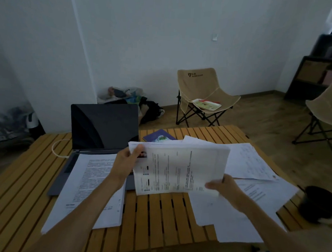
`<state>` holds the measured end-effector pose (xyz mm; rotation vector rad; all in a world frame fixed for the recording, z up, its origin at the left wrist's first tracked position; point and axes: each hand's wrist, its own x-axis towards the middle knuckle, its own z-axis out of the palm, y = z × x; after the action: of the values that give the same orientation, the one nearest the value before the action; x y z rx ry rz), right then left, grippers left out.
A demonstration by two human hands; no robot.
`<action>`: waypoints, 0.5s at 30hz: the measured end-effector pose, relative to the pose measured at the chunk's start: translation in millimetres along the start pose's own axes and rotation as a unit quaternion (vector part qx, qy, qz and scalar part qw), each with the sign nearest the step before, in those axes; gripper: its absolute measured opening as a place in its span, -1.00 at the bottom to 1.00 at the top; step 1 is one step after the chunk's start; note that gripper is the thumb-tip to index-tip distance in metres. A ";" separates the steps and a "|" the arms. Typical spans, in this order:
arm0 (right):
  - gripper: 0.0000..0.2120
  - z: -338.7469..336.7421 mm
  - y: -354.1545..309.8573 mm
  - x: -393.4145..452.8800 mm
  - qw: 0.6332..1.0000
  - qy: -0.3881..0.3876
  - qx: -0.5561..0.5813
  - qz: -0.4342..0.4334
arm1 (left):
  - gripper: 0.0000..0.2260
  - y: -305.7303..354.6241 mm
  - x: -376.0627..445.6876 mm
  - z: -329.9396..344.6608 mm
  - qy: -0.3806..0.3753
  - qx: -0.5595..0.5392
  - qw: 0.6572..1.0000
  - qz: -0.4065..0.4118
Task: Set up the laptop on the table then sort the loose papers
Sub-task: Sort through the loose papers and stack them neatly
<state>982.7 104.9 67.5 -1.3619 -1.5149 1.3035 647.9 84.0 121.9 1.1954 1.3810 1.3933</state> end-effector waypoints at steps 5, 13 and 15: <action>-0.77 14.4 -4.4 6.4 0.998 0.038 0.005 -0.049 | -0.62 11.3 4.4 23.8 0.119 -0.030 0.992 -0.009; -0.64 20.3 18.3 -5.2 0.993 -0.049 0.103 -0.010 | -0.65 15.4 13.6 16.9 0.145 -0.078 0.986 -0.023; -0.57 22.8 23.8 -3.4 0.992 -0.046 0.118 0.008 | -0.63 15.9 15.5 18.8 0.145 -0.063 0.987 -0.011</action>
<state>968.0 95.1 39.4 -1.1800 -1.3603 1.5214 663.9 102.1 138.0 0.9183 1.4716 1.6635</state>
